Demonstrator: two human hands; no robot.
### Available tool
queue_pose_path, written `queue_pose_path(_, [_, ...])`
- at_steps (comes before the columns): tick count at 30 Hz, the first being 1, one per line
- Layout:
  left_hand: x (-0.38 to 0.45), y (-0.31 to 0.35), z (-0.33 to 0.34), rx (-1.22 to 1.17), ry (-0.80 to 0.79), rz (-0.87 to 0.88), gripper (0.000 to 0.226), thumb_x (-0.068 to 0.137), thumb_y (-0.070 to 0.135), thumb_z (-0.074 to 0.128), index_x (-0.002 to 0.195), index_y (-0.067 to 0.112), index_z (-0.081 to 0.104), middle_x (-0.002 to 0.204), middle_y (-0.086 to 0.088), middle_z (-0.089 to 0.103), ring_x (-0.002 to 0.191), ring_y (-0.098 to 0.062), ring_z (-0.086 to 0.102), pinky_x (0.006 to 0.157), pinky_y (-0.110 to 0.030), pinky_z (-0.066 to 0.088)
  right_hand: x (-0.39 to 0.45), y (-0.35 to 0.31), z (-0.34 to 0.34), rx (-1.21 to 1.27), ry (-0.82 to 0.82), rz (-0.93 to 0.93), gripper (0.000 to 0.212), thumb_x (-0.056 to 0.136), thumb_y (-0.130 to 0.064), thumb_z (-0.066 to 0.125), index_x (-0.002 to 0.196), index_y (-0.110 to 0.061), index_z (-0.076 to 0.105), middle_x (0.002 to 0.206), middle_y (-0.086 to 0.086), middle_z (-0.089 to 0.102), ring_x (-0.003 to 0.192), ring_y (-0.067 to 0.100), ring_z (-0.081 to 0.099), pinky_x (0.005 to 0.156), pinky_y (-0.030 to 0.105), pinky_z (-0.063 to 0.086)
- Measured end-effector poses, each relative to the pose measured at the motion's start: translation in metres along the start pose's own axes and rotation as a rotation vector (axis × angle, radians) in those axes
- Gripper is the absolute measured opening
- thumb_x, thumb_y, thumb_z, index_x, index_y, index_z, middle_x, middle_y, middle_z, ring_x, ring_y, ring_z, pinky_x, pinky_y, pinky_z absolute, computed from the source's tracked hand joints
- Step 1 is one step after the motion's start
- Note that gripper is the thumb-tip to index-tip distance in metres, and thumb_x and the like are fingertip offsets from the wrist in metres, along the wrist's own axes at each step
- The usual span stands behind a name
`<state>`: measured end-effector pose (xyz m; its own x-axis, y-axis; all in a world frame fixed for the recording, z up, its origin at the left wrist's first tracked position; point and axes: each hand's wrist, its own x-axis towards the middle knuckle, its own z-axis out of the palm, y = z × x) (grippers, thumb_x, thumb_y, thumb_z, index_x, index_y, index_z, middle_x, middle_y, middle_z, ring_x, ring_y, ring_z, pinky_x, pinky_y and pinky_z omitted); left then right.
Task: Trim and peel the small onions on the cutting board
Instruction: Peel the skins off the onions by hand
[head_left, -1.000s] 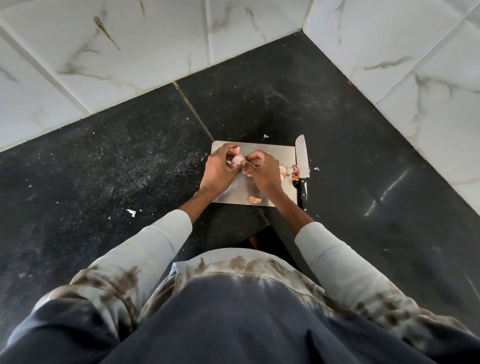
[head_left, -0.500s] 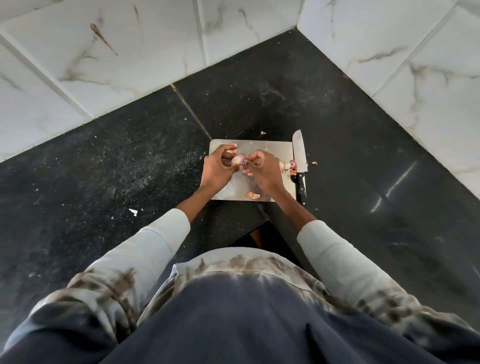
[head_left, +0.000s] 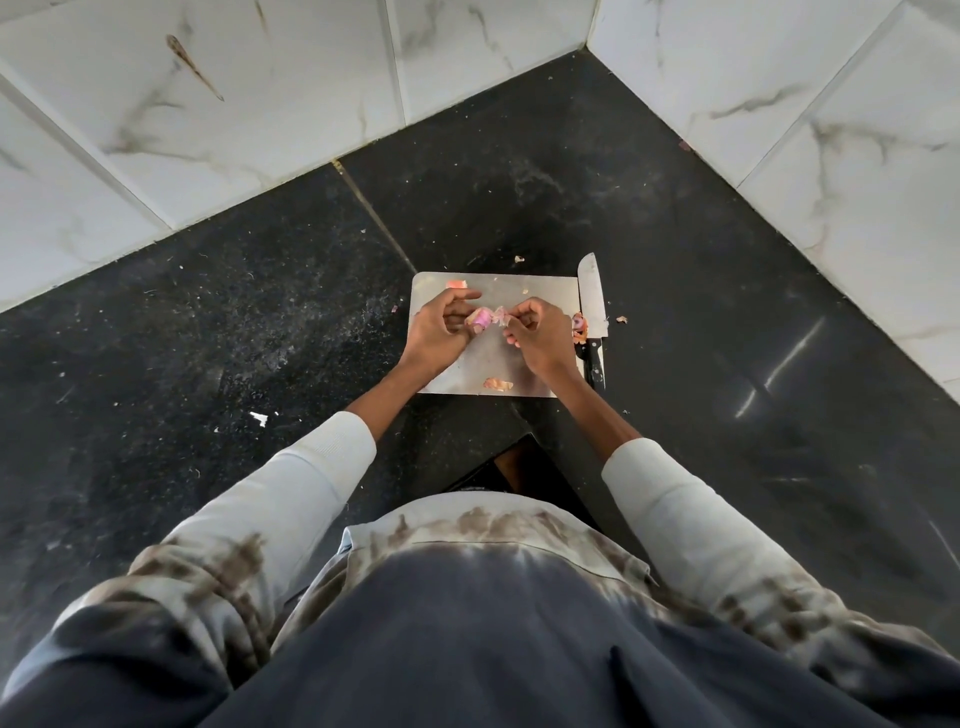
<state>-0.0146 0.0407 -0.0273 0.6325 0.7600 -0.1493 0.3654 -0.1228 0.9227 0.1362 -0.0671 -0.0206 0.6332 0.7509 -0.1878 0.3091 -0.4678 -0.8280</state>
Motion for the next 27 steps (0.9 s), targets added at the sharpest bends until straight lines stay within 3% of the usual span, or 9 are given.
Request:
queue_pose_path(4, [-0.002, 0.000, 0.003, -0.047, -0.027, -0.033, 0.048, 0.094, 0.025, 0.082, 0.138, 0.019, 0.064, 0.123, 0.003, 0.075, 0.115, -0.006, 0.071, 0.106, -0.030, 0.057, -0.002, 0.008, -0.009, -0.101, 0.013, -0.028, 0.011, 0.100, -0.021, 0.075, 0.107, -0.012, 0.074, 0.100, 0.001, 0.077, 0.086, 0.011, 0.072, 0.084, 0.017, 0.056])
queue_pose_path(7, [-0.003, 0.000, 0.005, -0.111, -0.048, -0.055, 0.049, 0.092, 0.030, 0.085, 0.136, 0.022, 0.066, 0.114, 0.004, 0.079, 0.111, -0.008, 0.073, 0.106, -0.034, 0.058, -0.003, 0.012, -0.015, -0.181, 0.010, -0.017, 0.015, 0.102, -0.018, 0.073, 0.111, -0.008, 0.077, 0.103, 0.002, 0.079, 0.092, 0.014, 0.072, 0.084, -0.008, 0.032])
queue_pose_path(9, [-0.003, -0.001, 0.007, -0.139, -0.054, -0.076, 0.050, 0.091, 0.032, 0.085, 0.136, 0.023, 0.066, 0.112, 0.005, 0.080, 0.110, -0.009, 0.073, 0.104, -0.038, 0.059, -0.003, 0.016, -0.015, -0.247, 0.007, 0.004, 0.018, 0.103, -0.022, 0.070, 0.113, -0.010, 0.078, 0.106, 0.004, 0.080, 0.098, 0.019, 0.075, 0.094, 0.007, 0.034])
queue_pose_path(12, [-0.004, -0.001, 0.010, -0.129, -0.058, -0.085, 0.051, 0.090, 0.035, 0.085, 0.136, 0.023, 0.066, 0.113, 0.006, 0.079, 0.110, -0.009, 0.073, 0.105, -0.041, 0.059, -0.007, 0.016, -0.019, -0.396, 0.067, -0.005, 0.019, 0.101, -0.031, 0.070, 0.108, -0.016, 0.079, 0.103, 0.000, 0.078, 0.095, 0.020, 0.072, 0.084, 0.034, 0.056])
queue_pose_path(14, [-0.004, -0.001, 0.012, -0.100, -0.066, -0.083, 0.052, 0.091, 0.035, 0.084, 0.137, 0.022, 0.065, 0.116, 0.006, 0.078, 0.112, -0.007, 0.072, 0.106, -0.040, 0.058, -0.010, 0.014, -0.024, -0.438, 0.096, -0.052, 0.008, 0.098, -0.025, 0.075, 0.104, -0.019, 0.075, 0.101, -0.007, 0.072, 0.092, 0.014, 0.067, 0.076, 0.032, 0.055])
queue_pose_path(16, [-0.005, 0.000, 0.013, -0.083, -0.072, -0.090, 0.053, 0.092, 0.035, 0.084, 0.138, 0.021, 0.064, 0.118, 0.005, 0.077, 0.112, -0.006, 0.071, 0.107, -0.039, 0.057, -0.011, 0.012, -0.028, -0.423, 0.092, -0.068, 0.017, 0.094, -0.020, 0.080, 0.104, -0.022, 0.067, 0.100, -0.013, 0.062, 0.089, 0.010, 0.061, 0.074, 0.026, 0.048])
queue_pose_path(20, [-0.004, 0.001, 0.016, -0.084, -0.087, -0.106, 0.053, 0.092, 0.033, 0.084, 0.139, 0.019, 0.063, 0.119, 0.004, 0.076, 0.113, -0.007, 0.071, 0.107, -0.041, 0.058, -0.006, 0.017, -0.030, -0.410, 0.026, -0.094, 0.018, 0.089, -0.017, 0.085, 0.089, -0.026, 0.070, 0.096, -0.012, 0.064, 0.085, 0.009, 0.061, 0.080, 0.027, 0.059])
queue_pose_path(22, [-0.003, 0.001, 0.017, -0.081, -0.087, -0.110, 0.055, 0.091, 0.035, 0.084, 0.139, 0.020, 0.063, 0.120, 0.003, 0.076, 0.114, -0.008, 0.071, 0.107, -0.042, 0.058, -0.005, 0.020, -0.029, -0.391, 0.004, -0.113, 0.004, 0.093, -0.016, 0.081, 0.093, -0.020, 0.078, 0.104, -0.006, 0.071, 0.090, 0.007, 0.061, 0.083, 0.026, 0.058])
queue_pose_path(27, [0.002, 0.000, 0.017, -0.098, -0.090, -0.123, 0.056, 0.088, 0.037, 0.086, 0.138, 0.022, 0.065, 0.117, 0.002, 0.078, 0.114, -0.011, 0.072, 0.107, -0.044, 0.058, -0.002, 0.020, -0.026, -0.367, 0.053, -0.095, 0.018, 0.103, -0.022, 0.067, 0.111, -0.015, 0.081, 0.119, -0.003, 0.067, 0.096, 0.008, 0.060, 0.078, 0.018, 0.052])
